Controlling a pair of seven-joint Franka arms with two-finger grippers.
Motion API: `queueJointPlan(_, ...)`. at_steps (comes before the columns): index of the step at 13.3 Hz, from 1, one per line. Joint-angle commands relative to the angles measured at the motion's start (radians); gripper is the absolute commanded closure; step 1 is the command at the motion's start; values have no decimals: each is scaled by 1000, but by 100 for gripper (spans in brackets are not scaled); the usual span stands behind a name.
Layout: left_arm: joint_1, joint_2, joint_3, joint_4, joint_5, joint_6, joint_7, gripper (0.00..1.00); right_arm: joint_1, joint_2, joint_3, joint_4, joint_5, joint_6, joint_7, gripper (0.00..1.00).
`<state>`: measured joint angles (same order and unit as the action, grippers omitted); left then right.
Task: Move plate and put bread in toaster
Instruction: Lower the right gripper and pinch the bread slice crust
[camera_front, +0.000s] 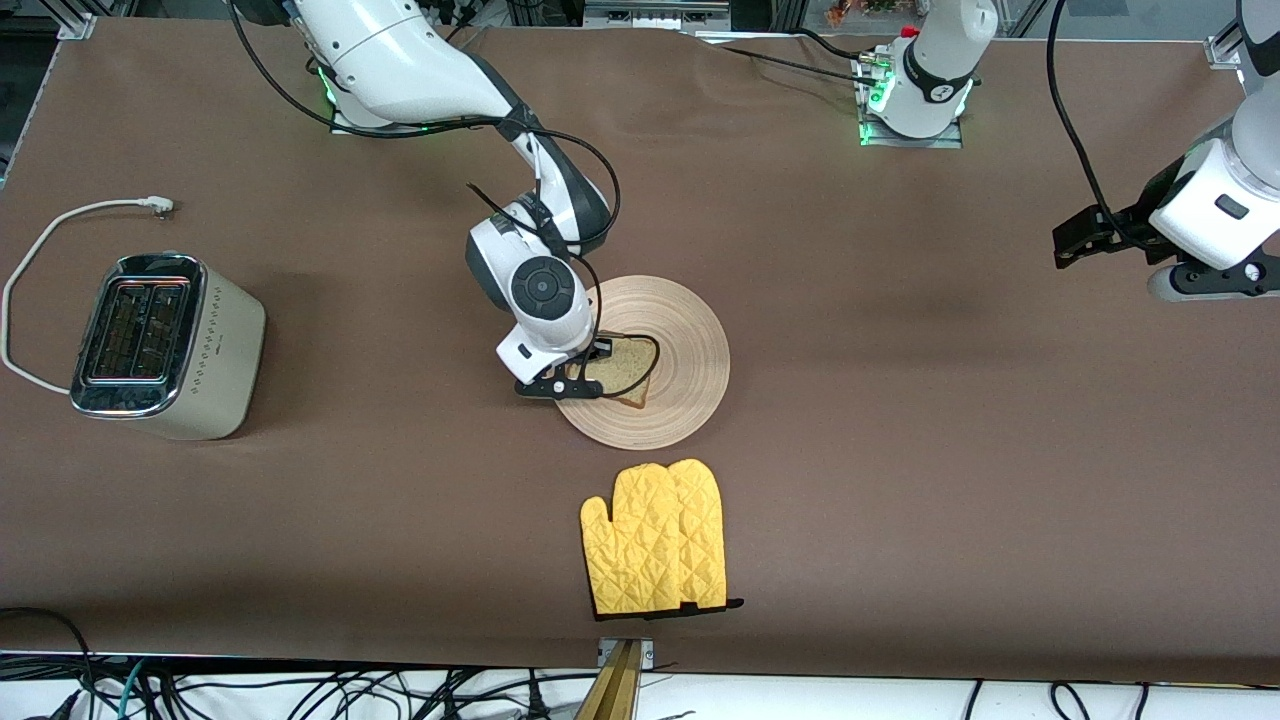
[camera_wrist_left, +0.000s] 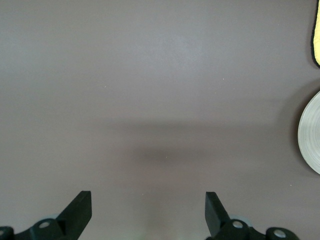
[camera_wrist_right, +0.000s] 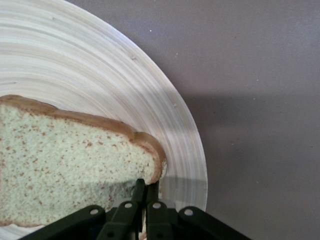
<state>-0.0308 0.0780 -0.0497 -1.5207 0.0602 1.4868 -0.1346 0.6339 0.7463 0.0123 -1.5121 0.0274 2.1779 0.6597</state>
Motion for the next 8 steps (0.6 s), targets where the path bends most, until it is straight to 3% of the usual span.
queueJointPlan(1,-3,11,2,13,27,-5,18,0,7,36,0,21,-14,17,8,100)
queueJointPlan(8,-9,23,-1,27,13,27,18,0,-3,-28,-11,24,-37,-13,-11,100)
